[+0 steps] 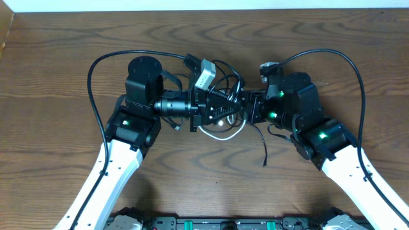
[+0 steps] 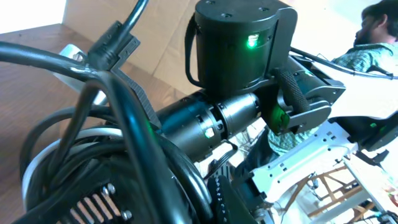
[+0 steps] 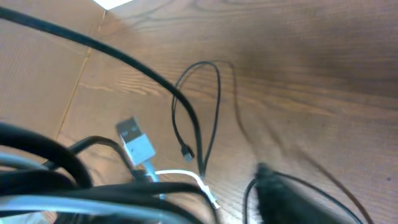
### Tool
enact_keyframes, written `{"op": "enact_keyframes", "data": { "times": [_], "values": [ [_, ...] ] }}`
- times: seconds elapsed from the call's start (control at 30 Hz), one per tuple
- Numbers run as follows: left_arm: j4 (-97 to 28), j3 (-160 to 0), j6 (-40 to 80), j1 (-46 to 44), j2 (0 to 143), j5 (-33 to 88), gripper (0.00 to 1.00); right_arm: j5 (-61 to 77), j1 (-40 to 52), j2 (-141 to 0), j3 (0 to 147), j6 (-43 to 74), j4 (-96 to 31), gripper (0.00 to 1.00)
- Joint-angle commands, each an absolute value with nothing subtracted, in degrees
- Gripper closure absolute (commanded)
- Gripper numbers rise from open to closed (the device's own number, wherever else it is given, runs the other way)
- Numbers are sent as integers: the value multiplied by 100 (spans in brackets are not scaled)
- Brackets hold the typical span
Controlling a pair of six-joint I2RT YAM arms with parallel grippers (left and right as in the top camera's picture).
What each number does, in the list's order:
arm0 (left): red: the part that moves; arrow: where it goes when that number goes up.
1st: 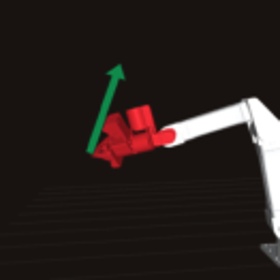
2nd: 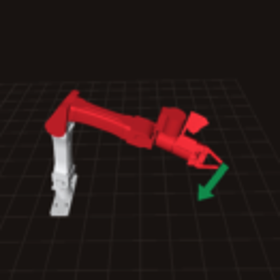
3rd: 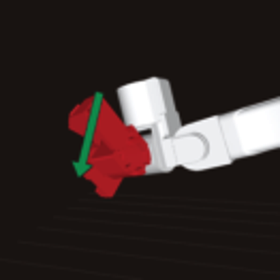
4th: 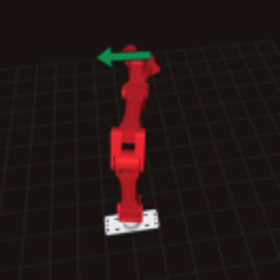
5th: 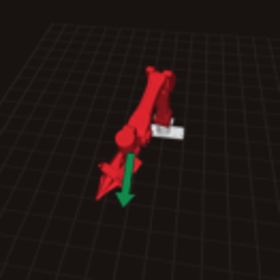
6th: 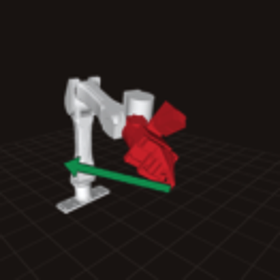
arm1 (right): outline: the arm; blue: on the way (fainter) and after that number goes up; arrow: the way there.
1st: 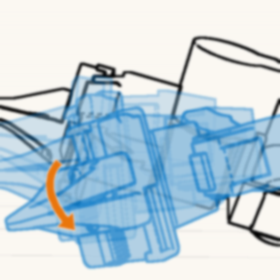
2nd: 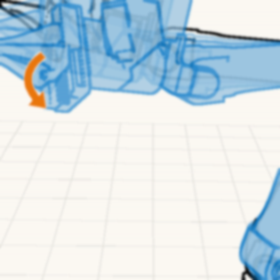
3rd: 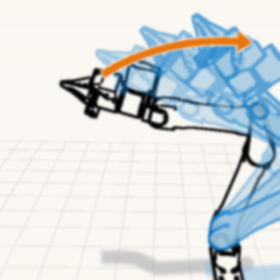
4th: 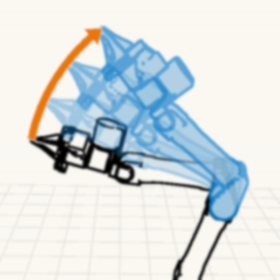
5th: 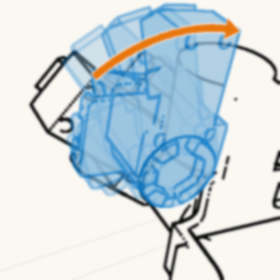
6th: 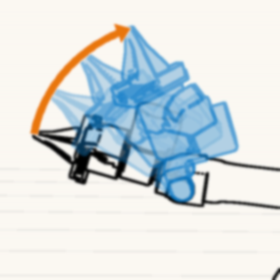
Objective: Untangle cables
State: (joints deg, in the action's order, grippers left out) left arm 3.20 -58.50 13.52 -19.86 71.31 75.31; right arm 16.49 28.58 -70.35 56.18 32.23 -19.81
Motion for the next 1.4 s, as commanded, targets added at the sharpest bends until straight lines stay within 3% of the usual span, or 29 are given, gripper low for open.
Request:
{"op": "enact_keyframes", "data": {
  "times": [0.0, 0.43, 0.77, 0.83, 0.97, 1.23, 1.37],
  "values": [
    [379, -5948, 1420, -1962, 7072, 7861, 92, 1555, 2803, -6847, 5647, 3210, -2128, 40],
    [423, -5948, 1420, -1855, 7072, 7391, 92, 3544, 2174, -6160, 5647, 3212, -2335, 30],
    [648, -5948, 1426, -1872, 7070, 8058, 92, 3577, 2187, -6405, 5647, 3430, -1494, 28],
    [681, -5948, 1435, -1872, 7070, 8138, 92, 3618, 2185, -6508, 5647, 3424, -1422, 37],
    [849, -5948, 1533, -1870, 7065, 8364, 92, 3616, 2171, -6766, 5647, 3094, -1511, 99],
    [1085, -5948, 1529, -1863, 7072, 8370, 91, 3594, 2058, -6794, 5647, 2646, -1872, 99],
    [1079, -5946, 1529, -1859, 7072, 8051, 77, 3599, 1907, -6672, 5647, 2563, -2327, 99]
  ]
}}
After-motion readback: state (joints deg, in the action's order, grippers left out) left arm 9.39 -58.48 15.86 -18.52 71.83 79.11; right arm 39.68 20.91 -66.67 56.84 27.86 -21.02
